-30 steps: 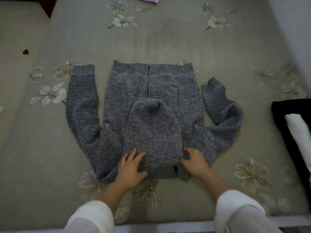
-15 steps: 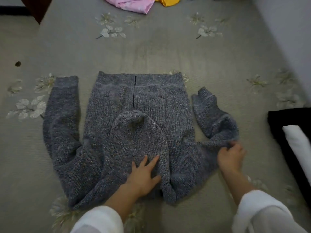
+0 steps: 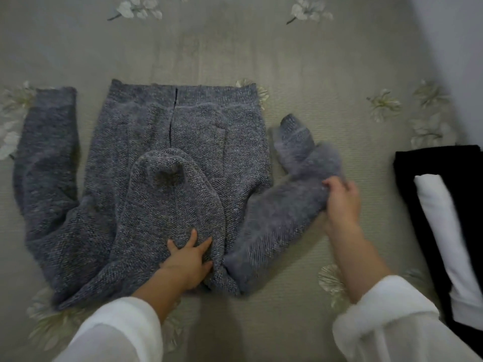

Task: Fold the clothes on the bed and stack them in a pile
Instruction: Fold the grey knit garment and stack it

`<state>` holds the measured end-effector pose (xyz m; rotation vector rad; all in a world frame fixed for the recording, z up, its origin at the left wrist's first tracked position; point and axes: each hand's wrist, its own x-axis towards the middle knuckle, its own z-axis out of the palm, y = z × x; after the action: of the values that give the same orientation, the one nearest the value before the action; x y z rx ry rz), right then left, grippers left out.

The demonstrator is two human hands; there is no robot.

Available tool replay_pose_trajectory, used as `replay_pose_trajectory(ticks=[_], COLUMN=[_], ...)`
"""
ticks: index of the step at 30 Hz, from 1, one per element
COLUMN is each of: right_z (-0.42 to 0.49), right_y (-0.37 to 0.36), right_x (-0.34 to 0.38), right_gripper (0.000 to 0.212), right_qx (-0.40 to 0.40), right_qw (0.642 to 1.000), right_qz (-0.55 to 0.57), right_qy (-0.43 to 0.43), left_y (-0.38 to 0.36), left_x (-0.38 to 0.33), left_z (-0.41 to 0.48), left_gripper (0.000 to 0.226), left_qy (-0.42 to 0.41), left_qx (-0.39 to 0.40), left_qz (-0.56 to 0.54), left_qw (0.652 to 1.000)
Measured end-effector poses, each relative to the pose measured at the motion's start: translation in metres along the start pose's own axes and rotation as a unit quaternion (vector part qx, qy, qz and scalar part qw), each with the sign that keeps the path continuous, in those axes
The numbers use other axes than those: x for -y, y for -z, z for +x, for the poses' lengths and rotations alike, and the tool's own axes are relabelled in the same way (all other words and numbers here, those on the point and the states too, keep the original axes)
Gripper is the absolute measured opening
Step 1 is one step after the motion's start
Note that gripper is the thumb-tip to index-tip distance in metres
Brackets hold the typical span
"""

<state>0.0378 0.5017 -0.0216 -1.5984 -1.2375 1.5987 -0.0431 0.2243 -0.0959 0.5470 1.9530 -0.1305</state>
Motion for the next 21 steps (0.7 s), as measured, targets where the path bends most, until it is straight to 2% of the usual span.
replay_pose_trajectory(ticks=[2,3,4,5,7,9,11,12,14,16,18,20,21], right_z=[-0.009,-0.017,-0.025,-0.031,-0.03,-0.018,-0.009,-0.005,0.004,0.011,0.024,0.041,0.048], right_y=[0.033,0.054,0.074,0.091,0.117,0.132,0.138,0.141,0.145,0.142,0.136,0.134,0.134], right_x=[0.02,0.019,0.011,-0.004,-0.041,-0.073,-0.084,-0.086,-0.086,-0.078,-0.065,-0.044,-0.032], right_gripper=[0.016,0.015,0.015,0.016,0.015,0.014,0.028,0.029,0.024,0.021,0.021,0.022,0.022], right_qx=[-0.097,-0.109,-0.109,-0.098,-0.052,-0.024,-0.009,-0.017,-0.058,-0.074,-0.048,0.012,0.027], right_qw=[0.971,0.953,0.943,0.943,0.952,0.963,0.976,0.971,0.96,0.964,0.968,0.957,0.953], right_qz=[-0.045,-0.072,-0.108,-0.15,-0.245,-0.269,-0.113,-0.017,0.084,0.106,0.135,0.194,0.194], right_qy=[0.216,0.274,0.296,0.282,0.177,-0.009,-0.187,-0.238,-0.259,-0.233,-0.205,-0.217,-0.232], left_y=[-0.002,-0.006,-0.009,-0.013,-0.019,-0.021,-0.024,-0.026,-0.035,-0.048,-0.059,-0.064,-0.064], left_x=[-0.004,-0.007,-0.01,-0.013,-0.023,-0.036,-0.05,-0.056,-0.07,-0.085,-0.099,-0.107,-0.111], left_z=[-0.003,-0.005,-0.008,-0.012,-0.018,-0.024,-0.028,-0.032,-0.039,-0.043,-0.04,-0.033,-0.03], left_gripper=[0.063,0.064,0.065,0.066,0.069,0.071,0.07,0.07,0.065,0.058,0.066,0.082,0.089], left_qy=[-0.01,-0.015,-0.012,-0.002,0.022,0.016,-0.048,-0.096,-0.209,-0.305,-0.294,-0.215,-0.188], left_qx=[-0.016,-0.026,-0.032,-0.035,-0.041,-0.08,-0.16,-0.197,-0.244,-0.249,-0.173,-0.066,-0.04], left_qz=[-0.016,-0.027,-0.036,-0.043,-0.047,-0.038,-0.011,0.01,0.046,0.084,0.146,0.183,0.199], left_qw=[1.0,0.999,0.999,0.998,0.998,0.996,0.986,0.976,0.946,0.915,0.929,0.957,0.961])
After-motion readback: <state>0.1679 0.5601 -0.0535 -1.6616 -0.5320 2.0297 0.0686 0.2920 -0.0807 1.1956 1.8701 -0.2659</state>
